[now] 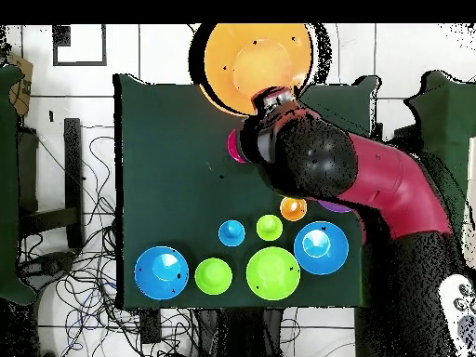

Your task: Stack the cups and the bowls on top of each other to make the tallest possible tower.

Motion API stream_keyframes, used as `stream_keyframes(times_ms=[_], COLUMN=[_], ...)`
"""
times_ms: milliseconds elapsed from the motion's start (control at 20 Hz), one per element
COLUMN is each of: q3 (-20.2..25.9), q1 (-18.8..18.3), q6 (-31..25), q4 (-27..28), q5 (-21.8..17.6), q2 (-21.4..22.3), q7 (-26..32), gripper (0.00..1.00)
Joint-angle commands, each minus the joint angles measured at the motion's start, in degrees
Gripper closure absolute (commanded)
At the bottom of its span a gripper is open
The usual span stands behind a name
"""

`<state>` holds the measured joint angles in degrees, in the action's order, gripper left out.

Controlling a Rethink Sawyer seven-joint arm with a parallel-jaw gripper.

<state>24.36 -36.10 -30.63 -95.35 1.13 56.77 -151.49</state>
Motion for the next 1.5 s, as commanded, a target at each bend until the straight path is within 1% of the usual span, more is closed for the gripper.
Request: stream_keyframes(times_ms=[50, 450, 650, 800, 950, 1050, 1250, 1500], q3=[0.34, 0.86, 1.64, 2.29, 3.83, 4.45, 4.17, 4.28], q1=[0.81, 1.37, 1.05, 0.89, 0.39, 0.12, 0.18, -0.61], q6=[8.7, 14.91, 16.34, 15.59, 12.69, 12.36, 10.97, 11.43], q4=[-5.43, -4.58, -4.2, -4.91, -7.27, -8.15, -9.6, -9.02], q5=[-2.86, -3.02, -2.84, -2.03, -0.11, 0.22, 0.86, 0.52], q2=[-5.64, -10.08, -11.85, -12.12, -11.52, -11.78, -12.15, -13.91], q7=[-0.61, -1.11, -0.61, -0.66, -1.01, -1.13, -1.7, -0.77], gripper=[1.0, 1.0, 1.0, 1.0, 1.0, 1.0, 1.0, 1.0])
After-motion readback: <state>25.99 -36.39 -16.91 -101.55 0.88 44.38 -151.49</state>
